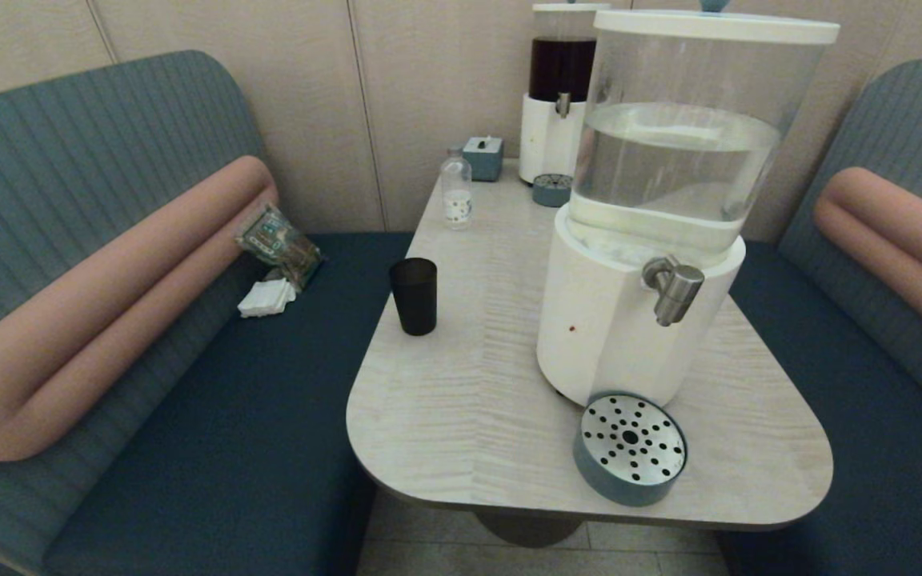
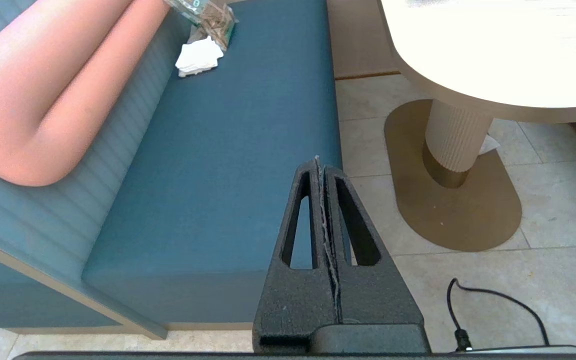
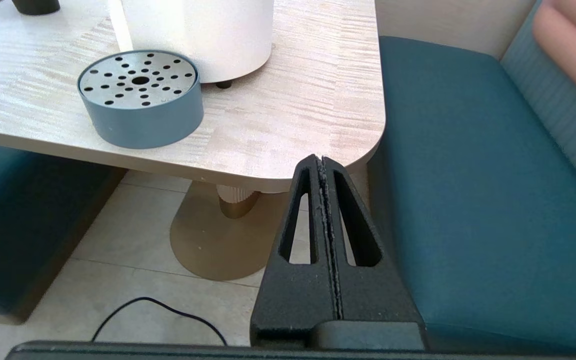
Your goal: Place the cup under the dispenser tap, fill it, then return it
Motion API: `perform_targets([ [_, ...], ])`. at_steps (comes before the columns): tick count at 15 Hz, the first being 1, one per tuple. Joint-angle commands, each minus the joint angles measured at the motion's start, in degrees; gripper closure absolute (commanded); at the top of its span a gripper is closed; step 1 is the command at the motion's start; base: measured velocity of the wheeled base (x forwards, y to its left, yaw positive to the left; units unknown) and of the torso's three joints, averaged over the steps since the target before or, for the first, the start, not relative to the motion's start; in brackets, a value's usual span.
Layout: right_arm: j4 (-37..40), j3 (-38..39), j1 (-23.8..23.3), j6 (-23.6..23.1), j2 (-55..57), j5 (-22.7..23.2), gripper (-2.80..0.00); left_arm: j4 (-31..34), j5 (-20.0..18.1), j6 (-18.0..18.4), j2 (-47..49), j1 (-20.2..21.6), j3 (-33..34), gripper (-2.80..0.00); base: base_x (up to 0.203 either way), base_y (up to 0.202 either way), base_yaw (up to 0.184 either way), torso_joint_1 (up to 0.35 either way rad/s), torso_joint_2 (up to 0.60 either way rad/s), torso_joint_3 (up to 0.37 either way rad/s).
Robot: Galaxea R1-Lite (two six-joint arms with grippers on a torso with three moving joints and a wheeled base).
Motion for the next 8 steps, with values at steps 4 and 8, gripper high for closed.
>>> perform_targets([
  [4,0.27,0.67,0.02,-0.19,0.0,-0.07,0.0,-0.05,0.07,0.05,0.19,0.12,0.0,0.0,0.0,0.0,0.0,0.0,0.0,0.0],
  [8,-0.14,0.79,0.02,1.12,-0.06,-0.42,0.0,-0.05,0.07,0.05,0.2,0.04,0.0,0.0,0.0,0.0,0.0,0.0,0.0,0.0],
])
